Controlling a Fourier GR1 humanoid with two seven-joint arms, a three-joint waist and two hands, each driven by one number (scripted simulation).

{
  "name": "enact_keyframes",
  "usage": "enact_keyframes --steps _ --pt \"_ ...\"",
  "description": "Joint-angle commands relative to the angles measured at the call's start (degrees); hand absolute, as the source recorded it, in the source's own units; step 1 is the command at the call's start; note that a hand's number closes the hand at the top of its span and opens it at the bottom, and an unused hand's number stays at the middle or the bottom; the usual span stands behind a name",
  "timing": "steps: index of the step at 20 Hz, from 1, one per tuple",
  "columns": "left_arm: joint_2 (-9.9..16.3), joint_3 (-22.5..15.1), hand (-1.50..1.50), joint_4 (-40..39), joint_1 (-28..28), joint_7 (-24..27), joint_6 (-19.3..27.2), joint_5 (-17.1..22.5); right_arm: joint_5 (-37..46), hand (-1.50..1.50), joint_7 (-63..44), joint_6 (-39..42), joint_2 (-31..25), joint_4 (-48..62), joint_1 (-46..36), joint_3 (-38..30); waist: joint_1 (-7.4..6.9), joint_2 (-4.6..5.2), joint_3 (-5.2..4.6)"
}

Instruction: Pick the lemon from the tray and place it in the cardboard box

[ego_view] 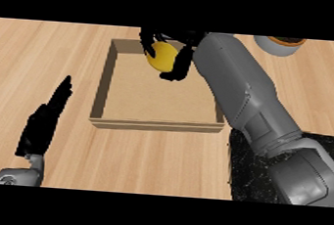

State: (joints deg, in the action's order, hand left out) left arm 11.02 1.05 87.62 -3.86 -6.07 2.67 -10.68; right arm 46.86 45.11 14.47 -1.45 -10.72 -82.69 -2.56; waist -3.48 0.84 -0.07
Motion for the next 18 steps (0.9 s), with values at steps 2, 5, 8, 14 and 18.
enact_keyframes --steps 2,5,8,14,18 --pt "-0.48 -2.01 0.00 1.20 2.00 1.02 -0.31 -1.45 0.64 1.50 -2.93 -4.12 1.40 3.09 1.78 3.47 -2.02 0.45 -0.01" --pt "-1.38 -1.63 0.00 -3.44 -2.61 0.98 -0.40 -1.07 -2.60 -1.50 -5.95 -0.71 1.43 4.36 0.93 3.30 -1.95 0.47 -0.05" --pt "-0.86 -2.02 0.00 -1.40 -3.30 -0.40 -1.78 -0.50 -3.45 -1.50 -6.19 -3.91 1.44 4.78 3.13 4.55 -4.22 0.71 -0.04" --pt "-2.19 -2.80 0.00 -3.61 -2.14 3.63 -0.11 -2.10 -11.69 -1.50 -4.42 -1.68 1.45 4.49 4.64 -0.61 -4.38 0.88 -0.02" --pt "-3.08 -3.19 0.00 -2.85 -3.68 0.18 1.17 -3.06 -19.27 -1.50 -7.87 0.14 1.45 5.10 1.93 -8.25 -2.61 0.91 0.05"
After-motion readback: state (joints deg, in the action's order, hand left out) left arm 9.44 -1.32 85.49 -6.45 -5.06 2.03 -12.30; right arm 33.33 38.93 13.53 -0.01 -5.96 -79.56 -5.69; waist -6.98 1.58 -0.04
